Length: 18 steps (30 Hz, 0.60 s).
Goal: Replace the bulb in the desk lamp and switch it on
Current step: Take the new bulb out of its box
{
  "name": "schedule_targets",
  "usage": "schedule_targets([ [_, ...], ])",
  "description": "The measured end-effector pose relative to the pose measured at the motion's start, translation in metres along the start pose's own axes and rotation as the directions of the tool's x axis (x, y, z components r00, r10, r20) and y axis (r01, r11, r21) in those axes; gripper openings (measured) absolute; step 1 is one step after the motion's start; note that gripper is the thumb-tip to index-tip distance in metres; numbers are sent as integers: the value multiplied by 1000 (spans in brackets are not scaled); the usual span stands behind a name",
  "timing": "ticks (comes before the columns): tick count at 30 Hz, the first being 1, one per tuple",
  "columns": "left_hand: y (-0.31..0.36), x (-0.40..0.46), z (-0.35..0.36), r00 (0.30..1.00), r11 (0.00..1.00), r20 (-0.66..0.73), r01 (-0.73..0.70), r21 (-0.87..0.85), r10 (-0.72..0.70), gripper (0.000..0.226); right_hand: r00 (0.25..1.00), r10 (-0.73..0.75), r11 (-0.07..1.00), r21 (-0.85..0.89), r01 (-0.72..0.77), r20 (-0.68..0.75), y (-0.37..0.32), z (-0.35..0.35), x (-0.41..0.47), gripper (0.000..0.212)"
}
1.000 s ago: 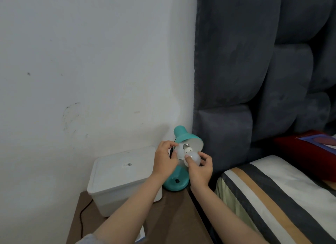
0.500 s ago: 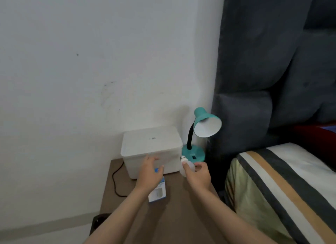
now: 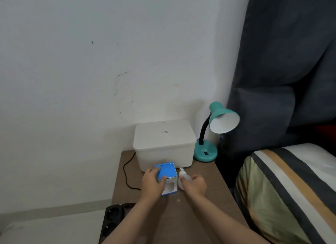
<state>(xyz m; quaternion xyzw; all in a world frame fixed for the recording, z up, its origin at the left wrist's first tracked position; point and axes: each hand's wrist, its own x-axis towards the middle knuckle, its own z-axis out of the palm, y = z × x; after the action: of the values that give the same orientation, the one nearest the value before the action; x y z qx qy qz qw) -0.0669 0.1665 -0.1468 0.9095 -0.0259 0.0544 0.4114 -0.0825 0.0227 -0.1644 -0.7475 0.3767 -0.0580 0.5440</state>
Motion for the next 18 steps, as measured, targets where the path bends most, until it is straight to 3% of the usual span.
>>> schedule_targets([
  [8, -5, -1, 9, 999, 998, -42, -16, -56, 14, 47, 998, -57, 997, -57, 57, 5, 7, 11, 13, 40],
  [10, -6, -2, 10, 999, 997, -50, -20, -74, 16, 46, 995, -95, 990, -102, 96, 14, 10, 10, 14, 50],
  [12, -7, -4, 11, 997, 996, -71, -25, -81, 19, 45, 979, -203, 969, -145, 198, -16, 13, 6, 13, 56],
  [14, -7, -5, 12, 996, 995, -90, -31, -93, 22, 44, 916, -400, 912, -115, 395, -31, 14, 1, 8, 44],
  [16, -5, -7, 12, 994, 993, -105, -42, -113, 30, 42, 837, -546, 836, -56, 546, 13, 13, -3, 2, 31],
  [18, -5, -8, 14, 993, 989, -116, -51, -140, 35, 38, 799, -595, 801, -21, 599, 91, 9, -5, -4, 28],
])
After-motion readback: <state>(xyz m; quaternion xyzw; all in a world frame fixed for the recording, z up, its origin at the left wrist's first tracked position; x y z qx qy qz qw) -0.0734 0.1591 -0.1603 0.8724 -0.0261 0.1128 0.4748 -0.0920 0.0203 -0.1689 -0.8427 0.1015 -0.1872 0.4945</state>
